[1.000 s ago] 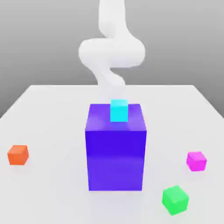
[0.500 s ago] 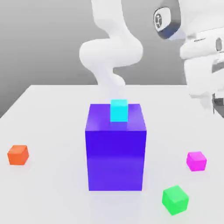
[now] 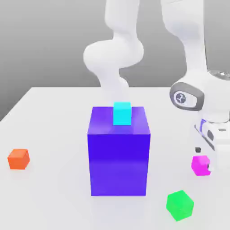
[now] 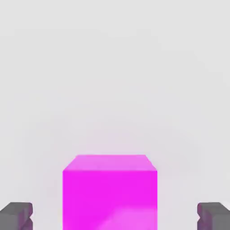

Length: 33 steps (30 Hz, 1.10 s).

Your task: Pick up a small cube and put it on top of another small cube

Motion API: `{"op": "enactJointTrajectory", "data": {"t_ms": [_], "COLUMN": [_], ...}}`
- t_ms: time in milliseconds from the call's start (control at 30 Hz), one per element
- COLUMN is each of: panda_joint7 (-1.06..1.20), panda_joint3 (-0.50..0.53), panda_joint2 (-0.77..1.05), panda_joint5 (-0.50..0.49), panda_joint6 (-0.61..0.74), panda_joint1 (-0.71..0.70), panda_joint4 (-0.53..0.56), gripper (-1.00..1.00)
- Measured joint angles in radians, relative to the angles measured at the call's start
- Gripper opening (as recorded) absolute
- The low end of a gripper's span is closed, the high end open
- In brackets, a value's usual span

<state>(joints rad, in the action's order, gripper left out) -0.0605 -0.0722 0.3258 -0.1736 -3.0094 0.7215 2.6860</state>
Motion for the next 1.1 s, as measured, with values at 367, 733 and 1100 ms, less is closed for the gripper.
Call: {"op": "enactJointTrajectory", "data": {"t_ms": [367, 733, 1100], "panda_joint7": [0.043, -0.098, -0.214], "panda_joint3": [-0.053, 0.053, 0.122], "panda_joint2": [-0.123, -0.225, -0.059], "panda_joint5": [0.056, 0.171, 0.21], "panda_joint6": [0.099, 0.319, 0.251], "panda_joint1": [-0.04, -0.186, -0.278], "panda_joint4": [0.025, -0.094, -0.193], "gripper": [-1.0, -1.0, 1.0]}}
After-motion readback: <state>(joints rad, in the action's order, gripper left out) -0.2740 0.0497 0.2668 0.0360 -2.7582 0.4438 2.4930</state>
